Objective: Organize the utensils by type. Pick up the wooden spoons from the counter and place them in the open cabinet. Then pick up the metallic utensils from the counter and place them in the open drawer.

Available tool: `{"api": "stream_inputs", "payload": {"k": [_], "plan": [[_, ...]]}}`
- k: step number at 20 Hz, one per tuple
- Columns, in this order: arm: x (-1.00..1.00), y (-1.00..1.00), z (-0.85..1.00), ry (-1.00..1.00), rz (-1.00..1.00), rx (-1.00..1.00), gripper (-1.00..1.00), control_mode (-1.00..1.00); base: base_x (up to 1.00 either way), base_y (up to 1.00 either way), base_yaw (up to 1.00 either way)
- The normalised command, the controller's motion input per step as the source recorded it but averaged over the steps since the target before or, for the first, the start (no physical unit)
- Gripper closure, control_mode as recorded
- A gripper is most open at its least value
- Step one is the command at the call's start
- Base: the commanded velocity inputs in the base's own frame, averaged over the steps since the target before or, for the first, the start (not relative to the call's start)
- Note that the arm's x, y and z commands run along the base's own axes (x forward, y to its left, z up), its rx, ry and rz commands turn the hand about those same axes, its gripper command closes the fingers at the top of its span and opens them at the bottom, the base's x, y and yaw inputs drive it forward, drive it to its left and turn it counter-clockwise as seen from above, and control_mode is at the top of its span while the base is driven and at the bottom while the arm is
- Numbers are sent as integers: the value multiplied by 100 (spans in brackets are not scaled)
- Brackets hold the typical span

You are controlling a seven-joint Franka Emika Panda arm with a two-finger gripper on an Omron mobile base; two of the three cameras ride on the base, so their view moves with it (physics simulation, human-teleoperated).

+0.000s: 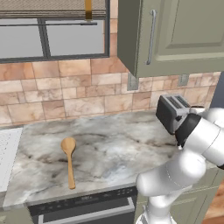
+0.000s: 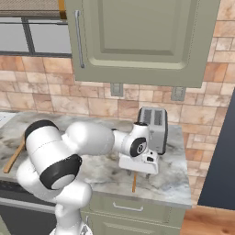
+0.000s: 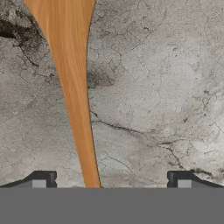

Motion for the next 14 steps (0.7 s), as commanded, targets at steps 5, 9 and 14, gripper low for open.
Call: {"api": "stream_inputs", "payload": {"k": [5,9,14], "plan": [[6,0,-35,-6,0,0,-100,-100,0,0,0],[6,0,-29,-4,0,0,-100,-100,0,0,0],[6,0,-29,-3,0,0,100,-100,0,0,0]]}}
